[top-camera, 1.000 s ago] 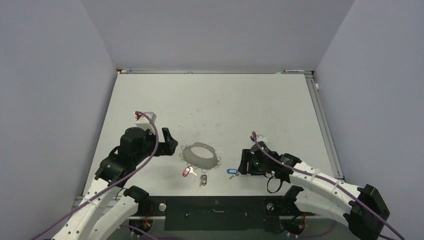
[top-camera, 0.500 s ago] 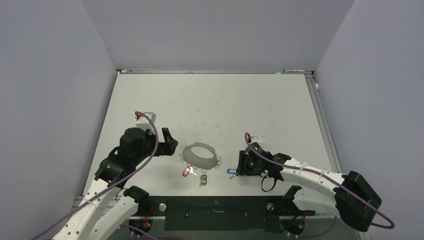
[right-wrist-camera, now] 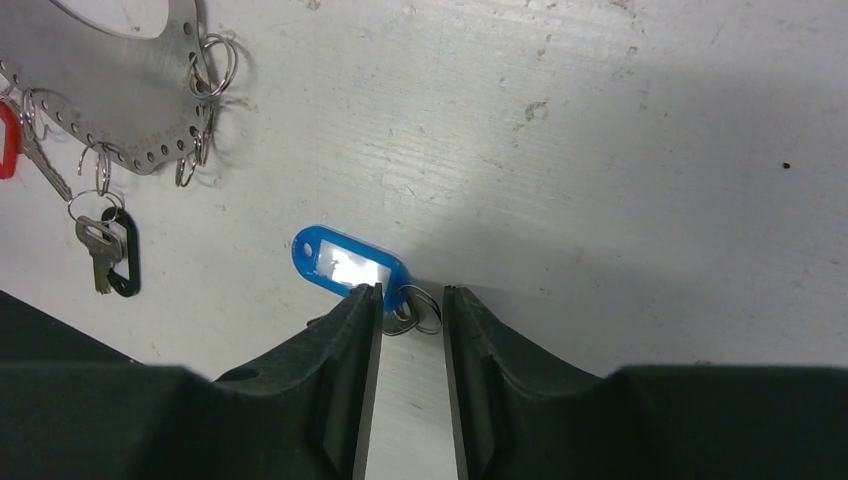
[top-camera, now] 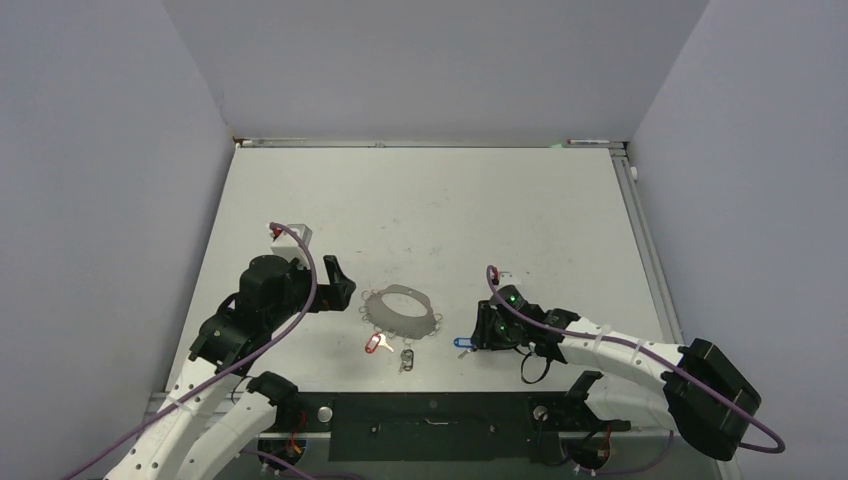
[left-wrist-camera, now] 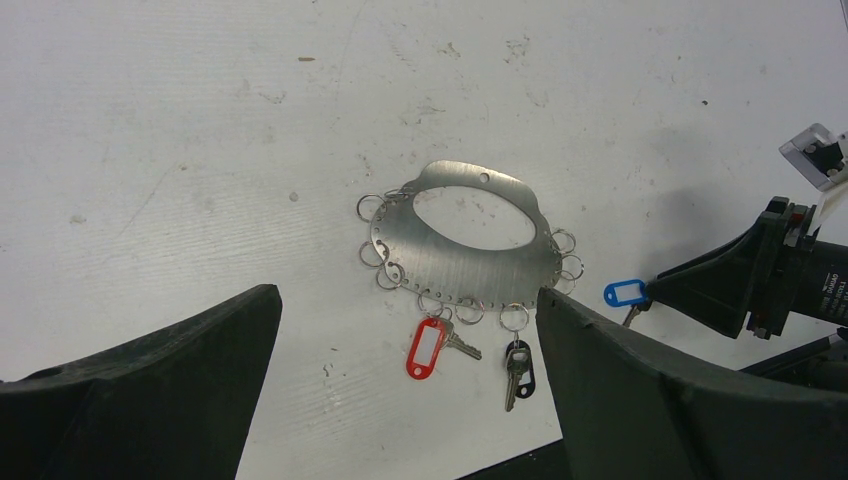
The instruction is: Put the keys on the keyring
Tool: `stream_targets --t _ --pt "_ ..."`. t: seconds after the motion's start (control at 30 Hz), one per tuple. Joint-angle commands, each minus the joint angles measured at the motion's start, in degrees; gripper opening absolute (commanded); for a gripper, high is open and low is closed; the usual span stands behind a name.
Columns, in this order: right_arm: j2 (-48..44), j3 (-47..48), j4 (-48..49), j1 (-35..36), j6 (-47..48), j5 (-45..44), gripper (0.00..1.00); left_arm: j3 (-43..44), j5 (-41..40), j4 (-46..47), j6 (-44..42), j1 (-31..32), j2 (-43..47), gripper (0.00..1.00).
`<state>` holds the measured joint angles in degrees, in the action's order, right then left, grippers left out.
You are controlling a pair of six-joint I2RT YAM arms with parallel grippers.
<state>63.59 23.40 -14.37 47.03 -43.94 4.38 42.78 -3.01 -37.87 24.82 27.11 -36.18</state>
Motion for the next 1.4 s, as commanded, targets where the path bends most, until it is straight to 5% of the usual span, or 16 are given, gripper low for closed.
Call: stream_targets --t 0.0,0.5,0.93,1.23,1.37 --pt "0.8 -1.4 1.1 0.5 1.1 1.2 0.3 0.4 -0.7 2.3 -0.6 -0.1 -0.1 0.98" --pt "0.1 -1.3 0.6 0.5 1.2 1.4 0.06 0.4 -0.8 2.1 -0.6 -0.1 -0.3 0.98" --pt "-10.5 0.0 0.6 1.3 4.7 2.7 0.05 0.3 0.3 2.6 -0.6 -0.2 0.8 0.98" --pt "-18.4 5.2 1.0 1.5 7.4 4.9 0.05 -0.9 12.7 7.9 -0.7 -0.1 3.6 1.0" --pt "-21.9 6.4 4.5 1.6 8.6 7.6 0.05 -2.0 20.8 12.3 0.2 -0.1 5.3 0.92"
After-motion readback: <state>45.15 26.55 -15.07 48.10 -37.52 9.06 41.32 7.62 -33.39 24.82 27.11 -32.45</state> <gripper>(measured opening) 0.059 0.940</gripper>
